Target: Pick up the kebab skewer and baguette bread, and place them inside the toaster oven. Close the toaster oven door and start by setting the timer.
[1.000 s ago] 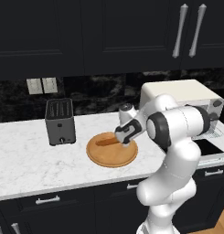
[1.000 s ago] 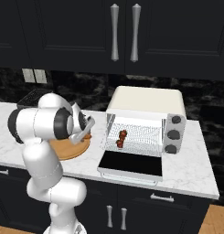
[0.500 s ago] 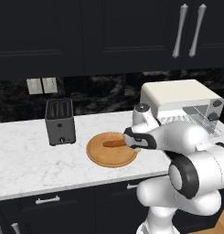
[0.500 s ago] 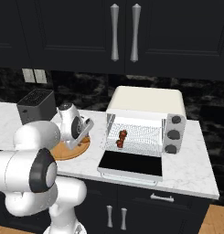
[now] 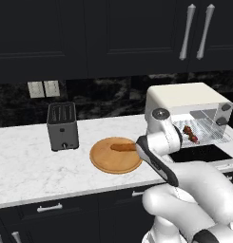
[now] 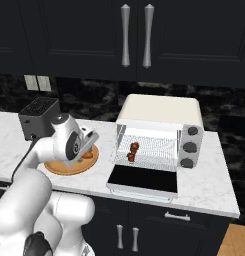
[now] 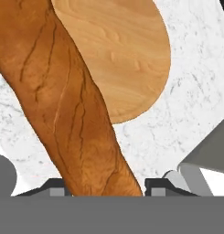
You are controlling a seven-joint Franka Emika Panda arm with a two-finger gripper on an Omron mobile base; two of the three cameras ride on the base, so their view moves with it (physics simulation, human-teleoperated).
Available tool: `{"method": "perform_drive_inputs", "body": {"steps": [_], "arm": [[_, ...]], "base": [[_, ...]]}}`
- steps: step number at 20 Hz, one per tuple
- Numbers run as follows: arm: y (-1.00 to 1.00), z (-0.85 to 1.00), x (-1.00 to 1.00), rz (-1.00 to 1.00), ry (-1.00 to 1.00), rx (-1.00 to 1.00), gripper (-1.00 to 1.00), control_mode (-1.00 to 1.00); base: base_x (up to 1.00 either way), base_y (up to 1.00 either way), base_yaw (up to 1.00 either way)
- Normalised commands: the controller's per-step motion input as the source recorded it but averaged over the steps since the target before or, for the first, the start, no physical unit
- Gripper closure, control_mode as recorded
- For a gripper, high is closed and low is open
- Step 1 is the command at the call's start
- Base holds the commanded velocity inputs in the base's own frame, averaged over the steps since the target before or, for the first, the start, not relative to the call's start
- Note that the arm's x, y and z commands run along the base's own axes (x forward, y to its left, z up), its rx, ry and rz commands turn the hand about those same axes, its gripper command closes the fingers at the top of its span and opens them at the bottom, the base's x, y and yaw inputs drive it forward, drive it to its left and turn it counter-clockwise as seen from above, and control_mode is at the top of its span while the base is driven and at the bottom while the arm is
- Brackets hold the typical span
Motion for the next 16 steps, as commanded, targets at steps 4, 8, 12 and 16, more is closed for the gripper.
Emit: {"method": "perform_drive_inputs", "body": {"steps": [4, 8, 12, 16], "arm": [[-0.33, 0.72, -0.30, -0.13, -0.04, 0.00, 1.00, -1.00], [-0.60, 0.47, -0.66, -0.20, 0.00, 0.09, 1.00, -1.00], [-0.63, 0.44, -0.82, -0.25, 0.00, 0.14, 1.00, -1.00], [-0.70, 0.45, -0.78, -0.31, 0.00, 0.13, 1.00, -1.00]], "base": [[0.00, 0.00, 0.00], [0.00, 0.00, 0.00], [0.00, 0.00, 0.00], [0.00, 0.00, 0.00]]}}
